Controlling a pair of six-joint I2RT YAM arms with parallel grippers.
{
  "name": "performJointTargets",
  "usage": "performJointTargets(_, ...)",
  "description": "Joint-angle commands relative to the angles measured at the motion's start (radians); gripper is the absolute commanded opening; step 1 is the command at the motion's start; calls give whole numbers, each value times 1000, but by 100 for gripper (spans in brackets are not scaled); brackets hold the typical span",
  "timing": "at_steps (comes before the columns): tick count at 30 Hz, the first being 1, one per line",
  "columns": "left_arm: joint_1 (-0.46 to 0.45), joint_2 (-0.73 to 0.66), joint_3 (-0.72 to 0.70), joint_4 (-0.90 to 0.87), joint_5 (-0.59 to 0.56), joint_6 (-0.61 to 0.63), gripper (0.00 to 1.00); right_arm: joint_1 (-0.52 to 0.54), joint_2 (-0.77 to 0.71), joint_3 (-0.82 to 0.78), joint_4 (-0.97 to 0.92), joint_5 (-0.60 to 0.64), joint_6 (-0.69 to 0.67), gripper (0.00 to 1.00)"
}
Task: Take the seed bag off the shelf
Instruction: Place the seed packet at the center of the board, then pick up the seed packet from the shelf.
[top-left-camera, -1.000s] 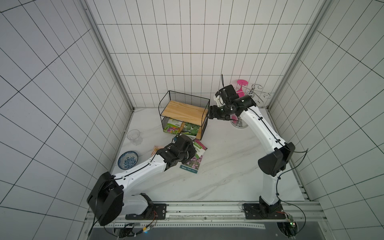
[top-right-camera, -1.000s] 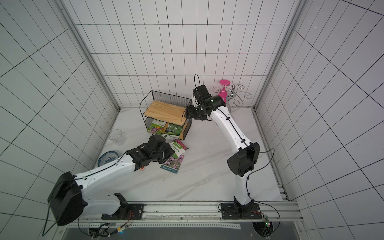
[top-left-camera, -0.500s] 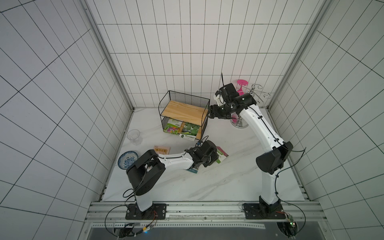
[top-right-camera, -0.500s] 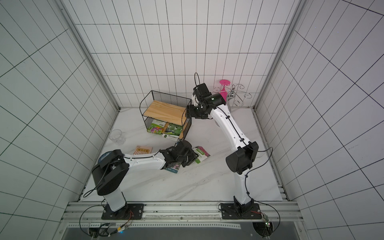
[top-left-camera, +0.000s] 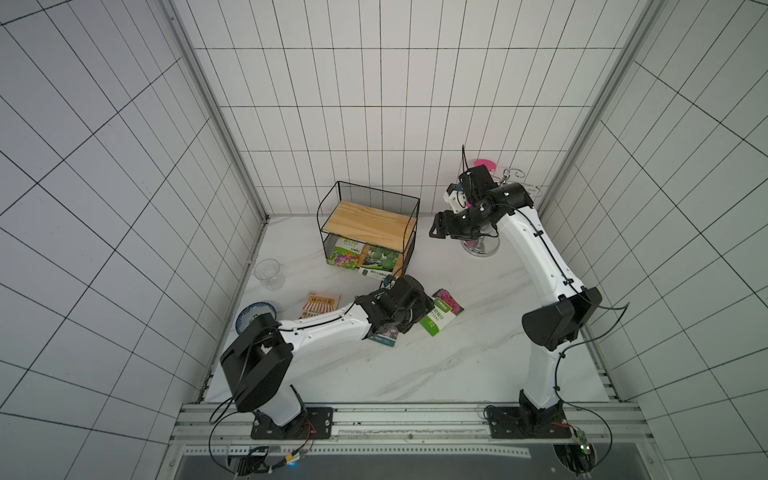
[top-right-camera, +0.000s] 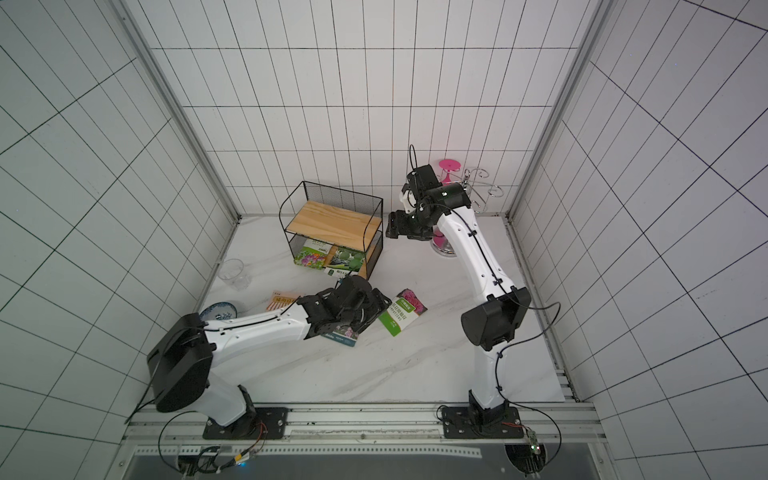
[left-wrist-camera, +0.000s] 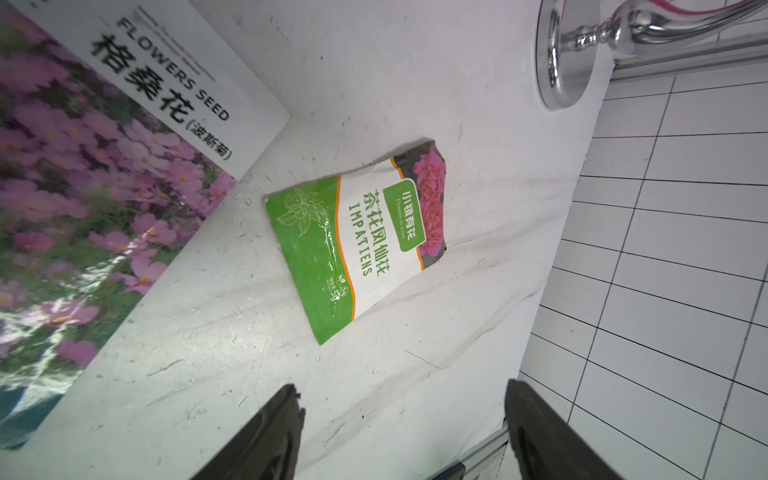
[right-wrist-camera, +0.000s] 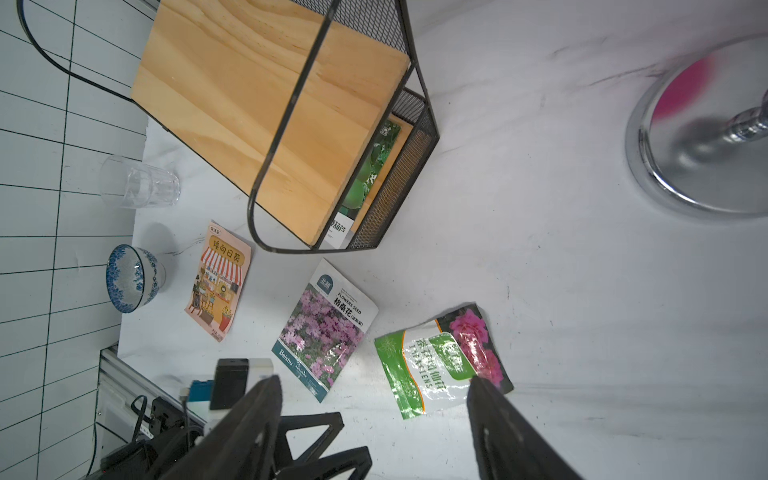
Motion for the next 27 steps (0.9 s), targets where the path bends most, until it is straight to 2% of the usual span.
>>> performJointTargets(1,51,-54,30,-154,-24,75,81,-15,-45,-82,-71,-82,-8,75)
performJointTargets(5,158,-139,51,-294,-59,140,85,-10,-81,-199,-44,-147,22,79)
performJointTargets(7,239,-178,35,-310,-51,178,88,-8,-109,-265,8,-157,43,91)
performJointTargets(10,379,-221,-6,-294,-37,243,89,-5,-155,-352,112,-161,101,100)
performJointTargets(14,577,-202,-46,-267,40,306,92,2,-188,-380,205,-133,168,100)
performJointTargets(17,674,-128,-63,-208,108,313,92,10,-162,-320,216,-93,190,99)
performJointTargets(20,697,-14,-46,-118,145,301,92,11,-106,-225,221,-64,212,99)
performJointTargets(27,672,213,85,34,162,308,91,7,100,84,137,-66,206,98)
